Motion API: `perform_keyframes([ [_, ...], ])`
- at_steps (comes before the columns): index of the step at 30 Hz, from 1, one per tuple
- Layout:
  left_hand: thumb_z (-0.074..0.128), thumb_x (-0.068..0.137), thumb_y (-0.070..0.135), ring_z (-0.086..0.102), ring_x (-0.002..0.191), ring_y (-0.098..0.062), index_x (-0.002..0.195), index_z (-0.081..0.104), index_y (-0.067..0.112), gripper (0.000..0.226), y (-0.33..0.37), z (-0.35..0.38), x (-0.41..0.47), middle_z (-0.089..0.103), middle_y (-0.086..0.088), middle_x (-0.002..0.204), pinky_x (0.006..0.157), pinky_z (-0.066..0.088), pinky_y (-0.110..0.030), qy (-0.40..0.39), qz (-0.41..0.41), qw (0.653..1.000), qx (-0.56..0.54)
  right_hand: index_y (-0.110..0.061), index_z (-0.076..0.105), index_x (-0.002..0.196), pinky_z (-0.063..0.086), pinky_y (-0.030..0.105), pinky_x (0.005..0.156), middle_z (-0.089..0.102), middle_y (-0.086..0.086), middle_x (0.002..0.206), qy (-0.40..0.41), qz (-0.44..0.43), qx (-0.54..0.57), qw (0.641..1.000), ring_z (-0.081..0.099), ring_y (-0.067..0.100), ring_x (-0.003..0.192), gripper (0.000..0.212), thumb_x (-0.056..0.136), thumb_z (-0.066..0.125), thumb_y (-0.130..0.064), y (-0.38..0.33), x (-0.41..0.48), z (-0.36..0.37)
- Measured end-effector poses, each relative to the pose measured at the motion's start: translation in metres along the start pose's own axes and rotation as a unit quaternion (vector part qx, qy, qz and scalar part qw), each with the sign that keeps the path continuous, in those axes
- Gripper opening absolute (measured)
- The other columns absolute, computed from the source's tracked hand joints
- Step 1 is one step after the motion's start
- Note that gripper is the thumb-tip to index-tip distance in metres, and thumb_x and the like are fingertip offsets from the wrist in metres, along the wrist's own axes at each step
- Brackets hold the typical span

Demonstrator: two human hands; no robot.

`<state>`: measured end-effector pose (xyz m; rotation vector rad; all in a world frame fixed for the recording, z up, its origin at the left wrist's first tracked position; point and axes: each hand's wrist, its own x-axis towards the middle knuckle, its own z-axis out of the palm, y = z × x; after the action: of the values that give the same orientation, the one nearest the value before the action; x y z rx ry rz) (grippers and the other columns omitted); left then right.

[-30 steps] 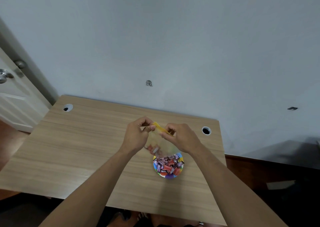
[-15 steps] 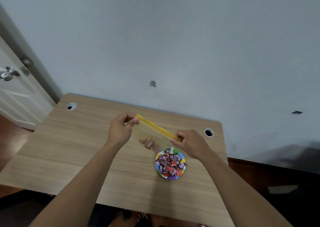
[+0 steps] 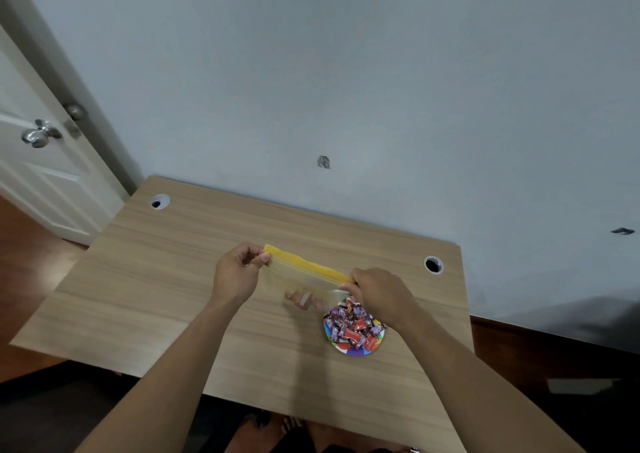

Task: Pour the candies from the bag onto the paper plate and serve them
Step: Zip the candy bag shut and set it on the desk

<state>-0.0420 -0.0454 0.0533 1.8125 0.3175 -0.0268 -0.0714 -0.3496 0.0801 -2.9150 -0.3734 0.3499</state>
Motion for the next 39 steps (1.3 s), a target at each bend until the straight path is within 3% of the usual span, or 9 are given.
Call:
perform_keyframes([
  [5, 0.077, 0.096, 0.010, 0.068, 0.085, -0.020, 0.089, 0.082, 0.011, 0.008, -0.028, -0.035, -0.005, 0.083, -0.021, 0.096, 0.083, 0.052, -0.034, 0.001, -0.044, 0.999, 0.004, -0.016, 0.067, 0.112, 0.051, 0.043, 0.080, 0.075, 0.008, 0.113, -0.025, -0.016, 0.020, 0.999, 0.068, 0.034, 0.109, 0.044, 0.111, 0.046, -0.055, -0.030, 0.015, 0.024],
  [9, 0.076, 0.098, 0.013, 0.065, 0.084, -0.017, 0.093, 0.082, 0.012, 0.008, -0.052, -0.055, -0.012, 0.079, -0.013, 0.089, 0.065, 0.050, -0.023, 0.005, -0.095, 0.995, -0.003, -0.013, 0.067, 0.111, 0.043, 0.042, 0.076, 0.075, 0.012, 0.114, -0.055, -0.028, 0.039, 0.997, 0.067, 0.037, 0.110, 0.040, 0.111, 0.050, -0.049, -0.050, 0.026, 0.049],
  [13, 0.069, 0.103, 0.015, 0.063, 0.090, -0.024, 0.097, 0.080, 0.009, 0.013, -0.069, -0.062, -0.014, 0.073, -0.012, 0.092, 0.076, 0.051, -0.035, -0.002, -0.134, 0.991, -0.019, -0.011, 0.069, 0.112, 0.052, 0.044, 0.085, 0.076, 0.016, 0.117, -0.101, -0.011, 0.058, 0.993, 0.068, 0.039, 0.112, 0.031, 0.111, 0.054, -0.038, -0.060, 0.035, 0.068],
  [16, 0.065, 0.106, 0.012, 0.067, 0.102, -0.026, 0.102, 0.078, 0.023, 0.018, -0.070, -0.059, -0.010, 0.075, -0.010, 0.103, 0.090, 0.058, -0.047, -0.010, -0.155, 0.987, -0.038, -0.010, 0.071, 0.111, 0.054, 0.044, 0.085, 0.077, 0.018, 0.114, -0.099, 0.026, 0.102, 0.990, 0.070, 0.040, 0.109, 0.025, 0.109, 0.057, -0.031, -0.062, 0.043, 0.075],
  [21, 0.061, 0.106, 0.009, 0.066, 0.121, -0.025, 0.157, 0.053, 0.010, 0.051, -0.072, -0.055, 0.000, 0.061, 0.001, 0.147, 0.107, 0.059, -0.053, 0.038, -0.138, 0.990, -0.003, -0.010, 0.072, 0.124, 0.059, 0.045, 0.093, 0.083, 0.014, 0.114, -0.051, 0.067, 0.210, 0.974, 0.075, 0.037, 0.109, 0.025, 0.107, 0.062, -0.025, -0.059, 0.050, 0.076],
  [25, 0.057, 0.106, 0.010, 0.072, 0.110, -0.036, 0.145, 0.063, 0.010, 0.039, -0.071, -0.043, 0.002, 0.069, -0.002, 0.125, 0.103, 0.057, -0.058, 0.052, -0.130, 0.990, 0.012, -0.010, 0.073, 0.137, 0.054, 0.031, 0.102, 0.083, 0.011, 0.126, -0.015, 0.122, 0.264, 0.957, 0.076, 0.027, 0.121, 0.034, 0.107, 0.065, -0.024, -0.035, 0.043, 0.077],
  [30, 0.062, 0.107, 0.018, 0.075, 0.108, -0.040, 0.132, 0.072, 0.014, 0.028, -0.067, -0.015, 0.004, 0.075, -0.014, 0.123, 0.100, 0.061, -0.057, 0.003, -0.118, 0.992, 0.034, -0.009, 0.076, 0.129, 0.048, 0.026, 0.094, 0.082, 0.010, 0.127, -0.003, 0.214, 0.281, 0.935, 0.075, 0.026, 0.121, 0.028, 0.106, 0.066, -0.020, 0.011, 0.023, 0.080],
  [35, 0.064, 0.106, 0.010, 0.076, 0.104, -0.040, 0.127, 0.074, 0.003, 0.025, -0.062, 0.029, 0.009, 0.075, -0.023, 0.125, 0.092, 0.062, -0.048, -0.080, -0.139, 0.986, 0.040, -0.006, 0.078, 0.124, 0.056, 0.038, 0.105, 0.082, 0.013, 0.124, -0.002, 0.278, 0.298, 0.913, 0.076, 0.029, 0.119, 0.026, 0.106, 0.065, -0.018, 0.053, -0.005, 0.090],
  [39, 0.058, 0.108, 0.005, 0.069, 0.097, -0.032, 0.131, 0.071, -0.004, 0.028, -0.064, 0.066, 0.008, 0.074, -0.028, 0.130, 0.070, 0.060, -0.033, -0.148, -0.154, 0.975, 0.068, -0.006, 0.079, 0.123, 0.054, 0.041, 0.108, 0.082, 0.013, 0.125, -0.011, 0.315, 0.289, 0.904, 0.075, 0.031, 0.122, 0.026, 0.106, 0.064, -0.019, 0.080, -0.024, 0.105],
])
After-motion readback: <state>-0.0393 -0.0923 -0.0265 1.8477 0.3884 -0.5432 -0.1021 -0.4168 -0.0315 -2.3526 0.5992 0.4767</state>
